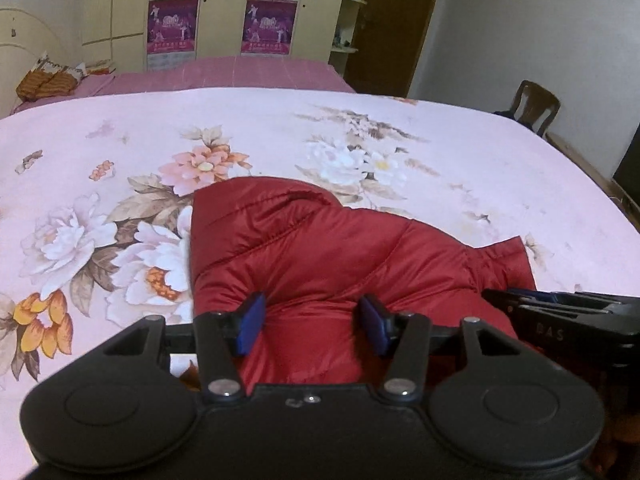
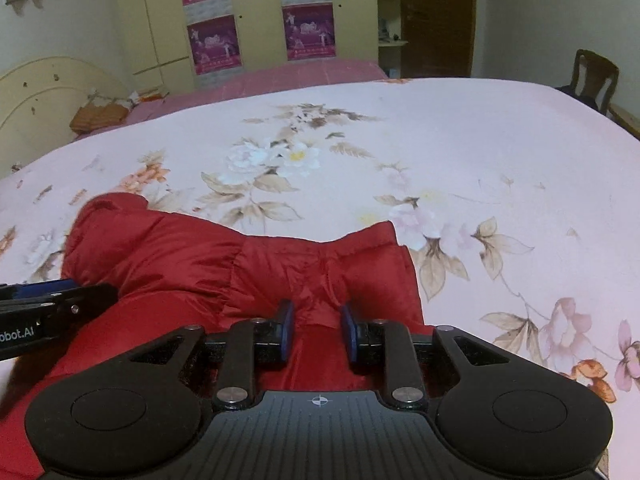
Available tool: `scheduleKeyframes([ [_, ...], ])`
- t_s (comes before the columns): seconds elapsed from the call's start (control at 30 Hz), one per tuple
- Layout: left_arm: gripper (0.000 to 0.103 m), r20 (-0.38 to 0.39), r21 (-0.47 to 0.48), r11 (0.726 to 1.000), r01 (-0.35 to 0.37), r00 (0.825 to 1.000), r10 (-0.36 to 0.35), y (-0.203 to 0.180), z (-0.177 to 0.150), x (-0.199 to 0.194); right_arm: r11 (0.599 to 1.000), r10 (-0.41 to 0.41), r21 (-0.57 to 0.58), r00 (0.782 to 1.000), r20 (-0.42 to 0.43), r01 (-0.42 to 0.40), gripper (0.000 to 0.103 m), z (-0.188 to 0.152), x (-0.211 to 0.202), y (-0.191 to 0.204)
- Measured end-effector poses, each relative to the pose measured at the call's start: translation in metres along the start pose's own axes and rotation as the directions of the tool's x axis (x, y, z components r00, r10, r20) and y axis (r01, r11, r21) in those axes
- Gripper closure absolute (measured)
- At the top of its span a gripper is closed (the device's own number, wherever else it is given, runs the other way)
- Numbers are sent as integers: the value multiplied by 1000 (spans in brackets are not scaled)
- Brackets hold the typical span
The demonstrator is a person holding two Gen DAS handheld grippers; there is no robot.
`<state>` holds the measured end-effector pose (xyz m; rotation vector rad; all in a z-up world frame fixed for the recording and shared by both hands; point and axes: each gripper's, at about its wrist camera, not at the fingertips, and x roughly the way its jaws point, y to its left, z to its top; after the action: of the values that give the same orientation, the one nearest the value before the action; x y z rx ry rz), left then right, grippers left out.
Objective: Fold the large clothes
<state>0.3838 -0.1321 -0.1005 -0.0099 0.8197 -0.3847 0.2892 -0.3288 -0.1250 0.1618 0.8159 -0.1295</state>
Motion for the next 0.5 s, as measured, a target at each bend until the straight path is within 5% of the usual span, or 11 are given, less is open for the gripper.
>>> scheduleKeyframes([
  [0.4, 48, -2, -9, 999, -39, 999, 39, -7, 0, -22, 998, 56, 36, 998, 10, -56, 63, 4, -31, -13],
  [0.5, 45, -2, -15, 999, -38, 999, 38, -10, -3, -34, 997, 78, 10, 996, 36, -78, 40, 0, -56, -14],
])
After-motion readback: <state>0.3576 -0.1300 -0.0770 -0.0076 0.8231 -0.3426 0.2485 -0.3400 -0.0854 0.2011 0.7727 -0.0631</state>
